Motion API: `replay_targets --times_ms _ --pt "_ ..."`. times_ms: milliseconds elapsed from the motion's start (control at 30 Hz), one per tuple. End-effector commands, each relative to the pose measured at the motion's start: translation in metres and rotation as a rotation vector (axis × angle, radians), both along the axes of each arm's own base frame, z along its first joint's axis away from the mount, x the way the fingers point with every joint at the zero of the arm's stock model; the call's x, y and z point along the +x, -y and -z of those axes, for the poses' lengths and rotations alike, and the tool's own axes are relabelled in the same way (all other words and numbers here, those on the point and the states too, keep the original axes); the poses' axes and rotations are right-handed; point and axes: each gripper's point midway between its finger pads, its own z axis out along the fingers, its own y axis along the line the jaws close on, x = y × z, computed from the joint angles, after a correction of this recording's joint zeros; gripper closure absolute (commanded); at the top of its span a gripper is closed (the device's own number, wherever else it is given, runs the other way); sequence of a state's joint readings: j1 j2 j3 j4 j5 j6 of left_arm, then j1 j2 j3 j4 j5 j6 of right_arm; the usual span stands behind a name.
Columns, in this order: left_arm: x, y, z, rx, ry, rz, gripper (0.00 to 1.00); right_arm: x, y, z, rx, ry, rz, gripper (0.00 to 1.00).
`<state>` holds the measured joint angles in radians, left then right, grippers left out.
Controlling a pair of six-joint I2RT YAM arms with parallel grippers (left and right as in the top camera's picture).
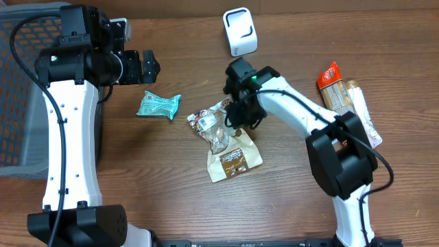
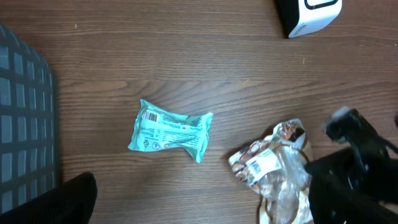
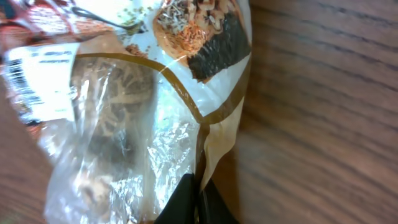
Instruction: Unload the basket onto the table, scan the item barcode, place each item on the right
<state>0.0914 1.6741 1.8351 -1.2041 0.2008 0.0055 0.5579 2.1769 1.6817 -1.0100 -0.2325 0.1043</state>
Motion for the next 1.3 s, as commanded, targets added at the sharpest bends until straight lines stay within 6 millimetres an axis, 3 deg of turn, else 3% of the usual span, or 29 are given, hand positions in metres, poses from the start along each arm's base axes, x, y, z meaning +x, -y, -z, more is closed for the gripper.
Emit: replay_targets --times_ms 0,300,433,633,800,967,1067,1200,1267 --pt "0.002 0.002 -0.006 0.000 0.019 0.002 0.00 0.003 0.007 0.016 0.076 -0.087 0.041 0.96" --pt "0.002 0.002 -0.006 0.000 0.019 0.002 0.01 0.014 0.009 0.019 0.205 -0.144 0.088 0.96" --pt "0.002 0.002 -0.006 0.000 0.019 0.002 0.00 0.012 0.006 0.025 0.218 -0.162 0.087 0.89" --pt "0.002 0.002 -0.006 0.000 0.019 0.002 0.00 0.000 -0.004 0.043 0.279 -0.261 0.088 0.88" --pt "0.002 0.002 -0.006 0.000 0.019 0.001 0.00 -0.001 -0.013 0.049 0.321 -0.311 0.138 0.72" --pt "0.002 0.002 -0.006 0.000 0.019 0.002 0.00 -0.004 -0.024 0.070 0.329 -0.357 0.201 0.68" --pt "0.002 0.002 -0.006 0.000 0.019 0.002 0.00 -0.007 -0.030 0.081 0.328 -0.378 0.225 0.73" --pt "0.002 0.002 -0.006 0.000 0.019 0.002 0.00 -0.004 -0.036 0.083 0.346 -0.364 0.223 0.96" --pt "0.002 0.002 -0.006 0.000 0.019 0.002 0.00 0.003 -0.038 0.078 0.356 -0.349 0.222 0.96"
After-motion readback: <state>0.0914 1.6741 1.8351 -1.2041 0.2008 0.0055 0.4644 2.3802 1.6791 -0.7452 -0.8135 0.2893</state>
